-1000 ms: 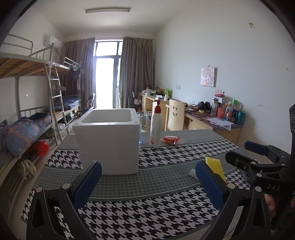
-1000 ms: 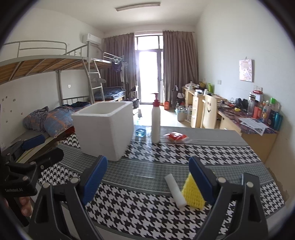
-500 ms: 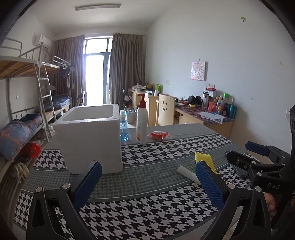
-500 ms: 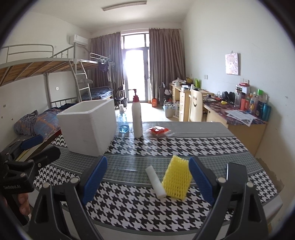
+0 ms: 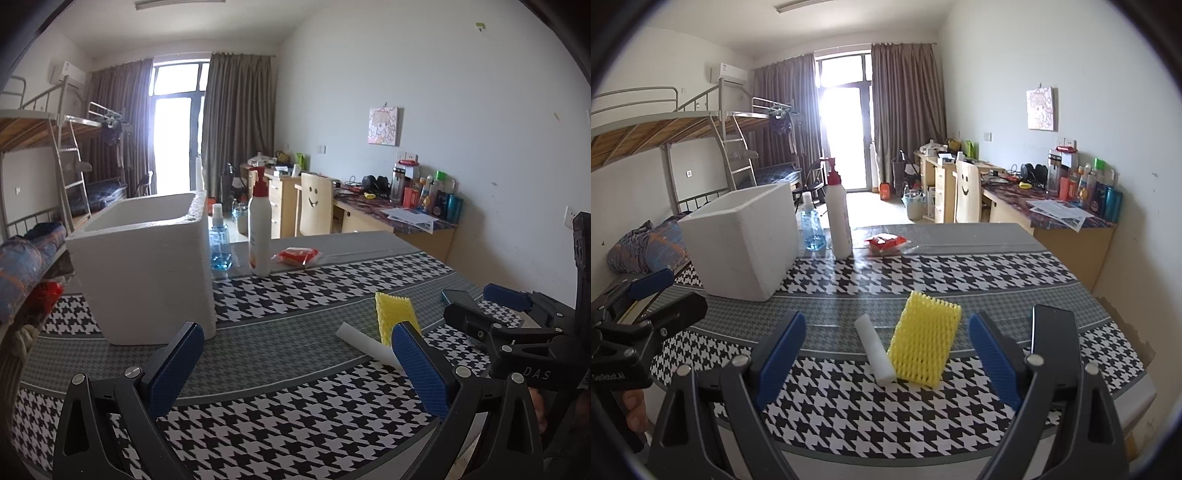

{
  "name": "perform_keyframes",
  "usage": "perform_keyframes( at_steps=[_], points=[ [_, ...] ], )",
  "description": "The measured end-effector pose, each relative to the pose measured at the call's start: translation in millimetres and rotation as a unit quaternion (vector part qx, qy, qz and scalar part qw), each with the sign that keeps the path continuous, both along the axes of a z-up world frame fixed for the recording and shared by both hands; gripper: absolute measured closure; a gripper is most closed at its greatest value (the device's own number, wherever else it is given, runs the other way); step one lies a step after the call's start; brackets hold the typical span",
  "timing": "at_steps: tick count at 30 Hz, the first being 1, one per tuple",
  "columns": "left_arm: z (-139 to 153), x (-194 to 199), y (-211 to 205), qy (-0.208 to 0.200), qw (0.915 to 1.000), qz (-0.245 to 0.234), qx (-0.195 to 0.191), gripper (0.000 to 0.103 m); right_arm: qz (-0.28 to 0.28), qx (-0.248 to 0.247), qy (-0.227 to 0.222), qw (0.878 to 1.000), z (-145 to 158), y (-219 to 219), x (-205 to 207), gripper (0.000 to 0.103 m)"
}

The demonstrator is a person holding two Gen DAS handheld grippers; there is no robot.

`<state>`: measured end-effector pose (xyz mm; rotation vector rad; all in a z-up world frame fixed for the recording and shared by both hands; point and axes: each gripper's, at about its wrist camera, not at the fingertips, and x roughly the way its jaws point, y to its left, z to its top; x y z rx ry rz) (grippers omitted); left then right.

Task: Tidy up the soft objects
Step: 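Withdraw both tools from the foam box back toward the yellow mesh sleeve, then move the right tool down onto the yellow mesh sleeve and close on it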

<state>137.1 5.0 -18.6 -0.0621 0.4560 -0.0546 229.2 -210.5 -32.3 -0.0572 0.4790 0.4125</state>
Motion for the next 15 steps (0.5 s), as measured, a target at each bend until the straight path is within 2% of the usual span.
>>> perform_keyframes(
  at_steps=[15],
  points=[
    [-17,34,-4,0.035,0.9992,-0.016,-0.008,0.001,-0.018,-0.006,0.047,0.999,-23,-5,36,0.011]
  ],
)
